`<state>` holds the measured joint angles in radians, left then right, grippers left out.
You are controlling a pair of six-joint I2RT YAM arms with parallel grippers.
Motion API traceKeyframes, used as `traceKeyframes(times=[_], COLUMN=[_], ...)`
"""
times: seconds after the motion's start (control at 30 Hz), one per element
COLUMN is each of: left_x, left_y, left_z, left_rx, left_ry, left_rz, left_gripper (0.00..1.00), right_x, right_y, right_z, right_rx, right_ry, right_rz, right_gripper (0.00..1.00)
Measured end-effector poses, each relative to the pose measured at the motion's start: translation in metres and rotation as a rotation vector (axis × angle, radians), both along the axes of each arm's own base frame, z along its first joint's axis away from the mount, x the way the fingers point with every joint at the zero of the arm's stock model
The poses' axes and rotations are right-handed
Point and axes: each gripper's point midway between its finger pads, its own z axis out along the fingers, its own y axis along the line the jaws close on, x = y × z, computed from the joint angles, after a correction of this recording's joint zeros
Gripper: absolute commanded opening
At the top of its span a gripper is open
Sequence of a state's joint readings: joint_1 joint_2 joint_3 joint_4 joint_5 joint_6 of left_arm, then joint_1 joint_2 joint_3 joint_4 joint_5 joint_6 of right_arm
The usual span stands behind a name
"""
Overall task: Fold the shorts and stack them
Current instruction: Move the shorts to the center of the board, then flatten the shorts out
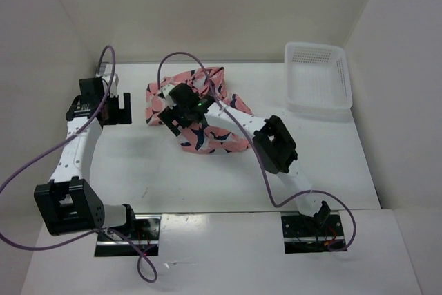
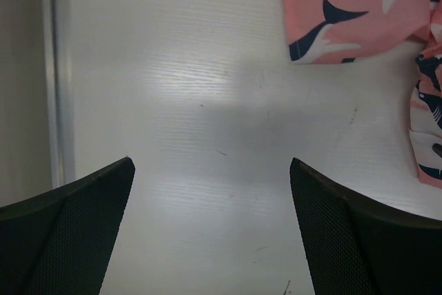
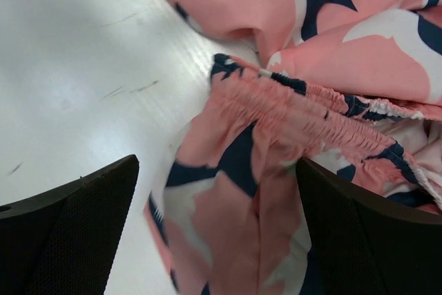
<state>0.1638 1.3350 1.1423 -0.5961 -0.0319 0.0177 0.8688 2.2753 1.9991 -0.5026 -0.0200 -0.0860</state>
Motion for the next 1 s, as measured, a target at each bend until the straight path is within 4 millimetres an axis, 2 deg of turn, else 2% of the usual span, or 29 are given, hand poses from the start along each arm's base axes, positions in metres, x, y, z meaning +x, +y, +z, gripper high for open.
traceKeyframes(times=[0.07, 0.17, 0.27, 0.3, 0.4, 0.43, 0.57, 0.67, 0.73, 0.8, 0.87, 0.9, 0.97, 1.0], left_x=[-0.003, -0.005, -0.011, -0.013, -0.019, -0.021, -0.024, -0.025, -0.025, -0.025, -0.021, -0.017, -0.006, 0.0], left_y=[0.01, 0.015, 0.015, 0.015, 0.015, 0.016, 0.017, 0.017, 0.018, 0.018, 0.021, 0.022, 0.026, 0.029], left_z=[0.009, 0.02, 0.021, 0.02, 0.014, 0.013, 0.017, 0.022, 0.024, 0.026, 0.035, 0.042, 0.061, 0.072], left_rx=[0.007, 0.009, 0.002, -0.001, -0.009, -0.012, -0.011, -0.007, -0.006, -0.002, 0.006, 0.013, 0.027, 0.037], left_ry=[-0.033, -0.074, -0.087, -0.085, -0.075, -0.07, -0.083, -0.101, -0.105, -0.108, -0.123, -0.14, -0.183, -0.213], left_rz=[0.031, 0.044, 0.046, 0.047, 0.05, 0.053, 0.059, 0.06, 0.06, 0.064, 0.067, 0.07, 0.075, 0.078], left_gripper=[1.0, 1.0, 1.0, 1.0, 1.0, 1.0, 1.0, 1.0, 1.0, 1.0, 1.0, 1.0, 1.0, 1.0], right_x=[0.008, 0.018, 0.024, 0.026, 0.029, 0.029, 0.026, 0.023, 0.023, 0.026, 0.035, 0.038, 0.047, 0.05], right_y=[0.0, -0.003, -0.001, 0.001, 0.007, 0.008, 0.017, 0.027, 0.04, 0.056, 0.069, 0.068, 0.052, 0.036], right_z=[-0.018, -0.043, -0.053, -0.053, -0.052, -0.051, -0.044, -0.026, 0.005, 0.058, 0.139, 0.189, 0.278, 0.319], right_rx=[-0.031, -0.078, -0.098, -0.098, -0.09, -0.086, -0.056, -0.014, 0.066, 0.192, 0.383, 0.498, 0.708, 0.807], right_ry=[-0.014, -0.022, -0.044, -0.054, -0.073, -0.072, -0.062, -0.044, -0.029, -0.032, -0.08, -0.114, -0.195, -0.232], right_rz=[-0.049, -0.104, -0.138, -0.147, -0.153, -0.154, -0.136, -0.107, -0.089, -0.071, -0.07, -0.077, -0.103, -0.123], right_gripper=[1.0, 1.0, 0.82, 0.6, 0.18, 0.0, 0.0, 0.0, 0.0, 0.0, 0.0, 0.0, 0.0, 0.0])
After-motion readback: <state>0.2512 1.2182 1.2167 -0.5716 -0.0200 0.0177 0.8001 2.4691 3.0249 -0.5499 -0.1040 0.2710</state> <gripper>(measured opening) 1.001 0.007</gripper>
